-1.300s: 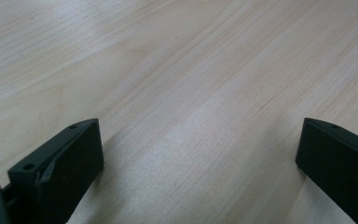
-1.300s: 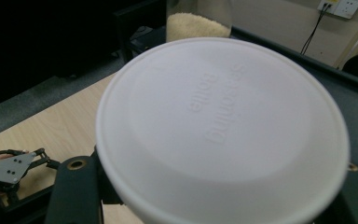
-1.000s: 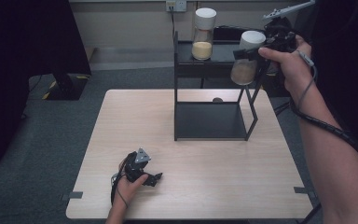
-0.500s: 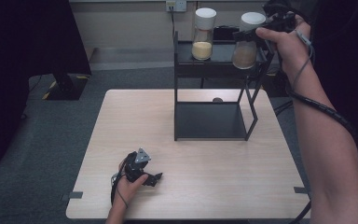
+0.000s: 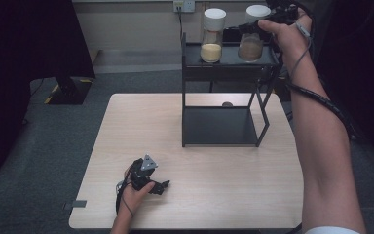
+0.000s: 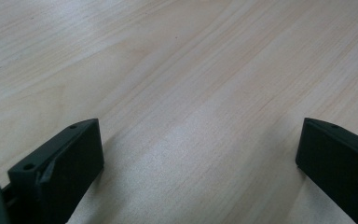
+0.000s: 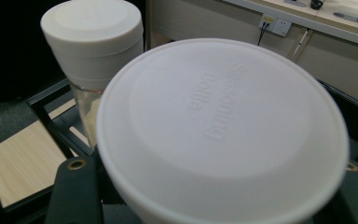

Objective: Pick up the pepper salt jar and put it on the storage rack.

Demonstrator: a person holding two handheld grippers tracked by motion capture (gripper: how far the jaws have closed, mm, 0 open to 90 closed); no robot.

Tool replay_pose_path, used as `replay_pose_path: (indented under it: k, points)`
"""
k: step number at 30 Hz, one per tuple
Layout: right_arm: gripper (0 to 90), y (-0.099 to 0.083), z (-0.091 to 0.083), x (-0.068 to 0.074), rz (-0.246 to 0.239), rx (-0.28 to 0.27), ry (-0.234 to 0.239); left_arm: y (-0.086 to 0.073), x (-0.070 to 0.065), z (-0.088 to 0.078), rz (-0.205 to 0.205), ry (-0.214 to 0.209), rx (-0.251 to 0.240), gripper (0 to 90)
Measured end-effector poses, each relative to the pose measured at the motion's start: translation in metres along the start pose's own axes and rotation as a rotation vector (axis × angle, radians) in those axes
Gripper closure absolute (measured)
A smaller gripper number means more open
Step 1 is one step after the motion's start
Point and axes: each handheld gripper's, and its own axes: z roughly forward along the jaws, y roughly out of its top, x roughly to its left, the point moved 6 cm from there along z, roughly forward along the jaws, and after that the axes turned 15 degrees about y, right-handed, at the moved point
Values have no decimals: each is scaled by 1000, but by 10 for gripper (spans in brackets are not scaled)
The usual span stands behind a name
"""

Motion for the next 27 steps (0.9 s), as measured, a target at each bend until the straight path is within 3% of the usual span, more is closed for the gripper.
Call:
replay_pose_path:
  k: [15,27]
  points:
    - [349,0,28,-13,35,-3,-13,0,0,0,1,-1,2,0]
    - [348,-7,35,-20,61,-32,0,0,0,0,1,-1,1,0]
